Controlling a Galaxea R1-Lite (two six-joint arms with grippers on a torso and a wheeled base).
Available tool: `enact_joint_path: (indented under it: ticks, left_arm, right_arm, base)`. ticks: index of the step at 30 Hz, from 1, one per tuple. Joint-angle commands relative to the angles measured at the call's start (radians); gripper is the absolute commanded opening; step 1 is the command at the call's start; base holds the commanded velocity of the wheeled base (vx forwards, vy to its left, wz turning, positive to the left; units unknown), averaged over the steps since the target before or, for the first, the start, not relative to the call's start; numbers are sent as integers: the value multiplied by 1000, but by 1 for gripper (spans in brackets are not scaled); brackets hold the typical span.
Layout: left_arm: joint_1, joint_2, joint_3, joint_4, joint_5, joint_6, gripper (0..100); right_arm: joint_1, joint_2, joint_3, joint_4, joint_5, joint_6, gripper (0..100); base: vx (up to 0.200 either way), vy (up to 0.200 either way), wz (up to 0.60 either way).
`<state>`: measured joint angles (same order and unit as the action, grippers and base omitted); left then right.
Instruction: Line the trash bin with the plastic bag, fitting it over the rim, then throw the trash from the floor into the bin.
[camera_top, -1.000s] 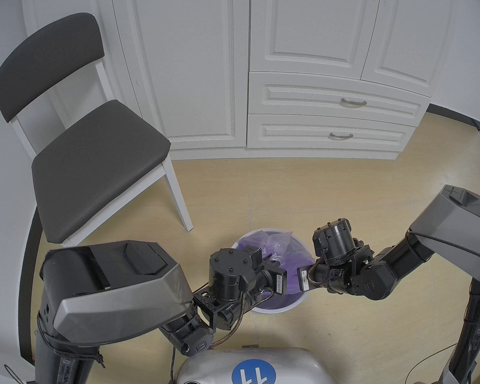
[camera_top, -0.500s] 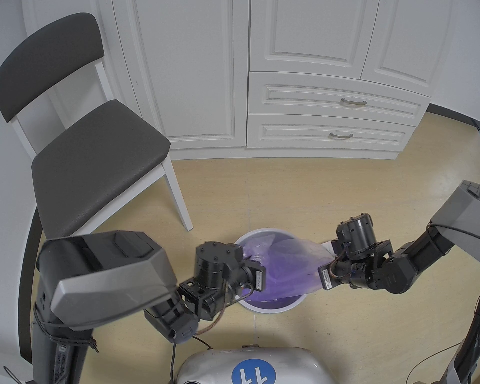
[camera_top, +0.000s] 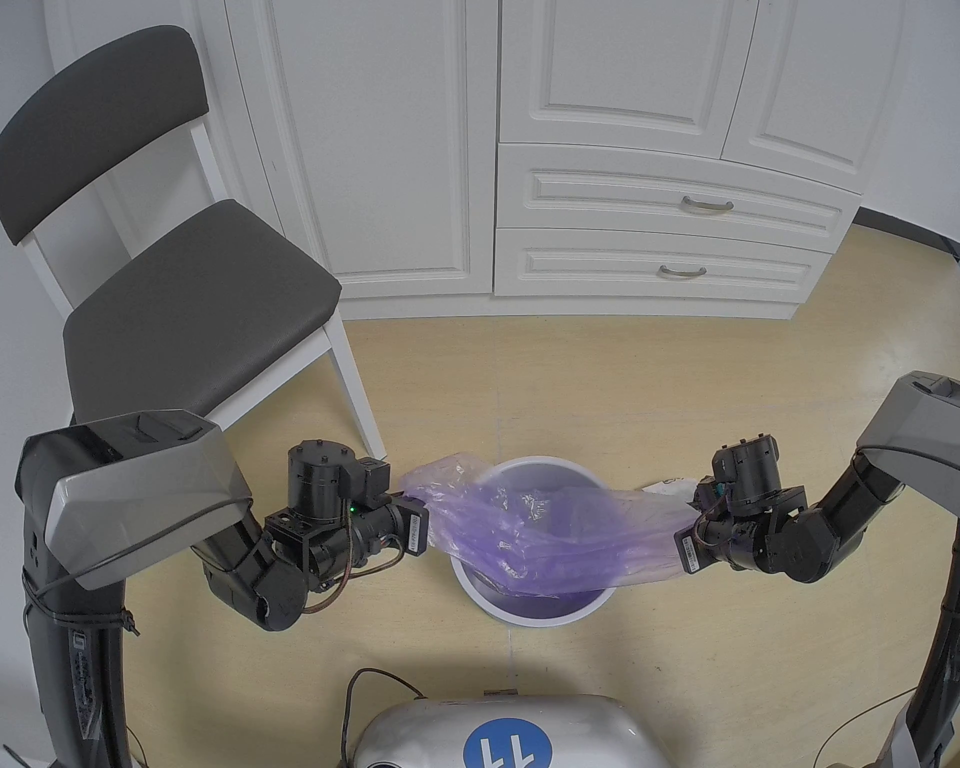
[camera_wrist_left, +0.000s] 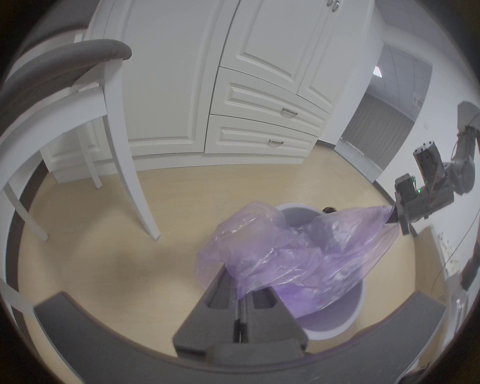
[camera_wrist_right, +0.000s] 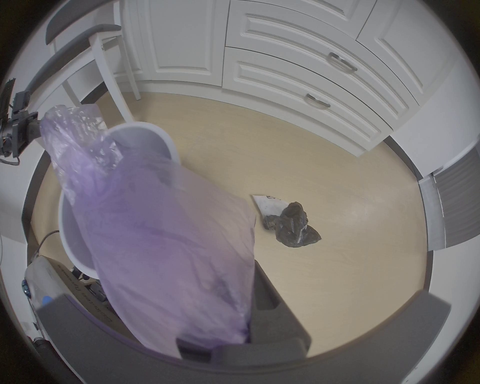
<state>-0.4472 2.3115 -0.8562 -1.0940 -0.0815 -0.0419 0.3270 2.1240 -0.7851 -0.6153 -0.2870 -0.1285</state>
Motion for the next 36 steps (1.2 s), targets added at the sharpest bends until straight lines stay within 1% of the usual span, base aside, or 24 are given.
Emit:
enact_joint_path:
  ticks: [1,3,10,16,18,19,23,25,27,29,30,31,32,35,36]
  left_arm:
    - [59,-1,9,6,0,66,0]
    - [79,6,2,13,0,86,0]
    - [101,49,-41,28,28,88,0]
    - [120,78,-61,45,28,89,0]
    - [122,78,-61,46,28,89,0]
    - [133,71,-64,69,28,91,0]
    - [134,59,-50,69,20,91,0]
    - [131,23,-21,72,12,94,0]
    - [128,-4,12,83,-15,97,0]
    - [127,-37,48,103,-75,99,0]
    - [127,-37,48,103,-75,99,0]
    - [127,-63,75,131,-139,112,0]
    - [127,-70,85,145,-158,122,0]
    - [128,-78,95,174,-181,149,0]
    - [125,-73,98,204,-182,174,0]
  right_arm:
    - [-14,25,3,-1,0,-3,0]
    - [-23,25,3,-1,0,-6,0]
    - [-40,34,1,-1,3,-25,0]
    - [-48,40,0,-1,14,-25,0]
    - [-48,39,0,-1,14,-25,0]
    - [-49,34,1,-1,14,-23,0]
    - [-48,22,15,-1,16,-25,0]
    - [-39,-13,40,2,28,-42,0]
    - [-36,-50,73,5,49,-76,0]
    - [-34,-76,107,3,77,-117,0]
    - [-34,-76,107,3,77,-117,0]
    - [-34,-96,136,0,101,-160,0]
    - [-32,-101,145,0,109,-174,0]
    - [-29,-105,161,2,118,-194,0]
    - [-19,-107,175,2,126,-207,0]
  base:
    - [0,0,0]
    - [0,0,0]
    - [0,0,0]
    - [0,0,0]
    - [0,0,0]
    - [0,0,0]
    - [0,0,0]
    - [0,0,0]
    - [0,0,0]
    - [0,0,0]
    - [0,0,0]
    - [0,0,0]
    - [0,0,0]
    - [0,0,0]
    - [0,0,0]
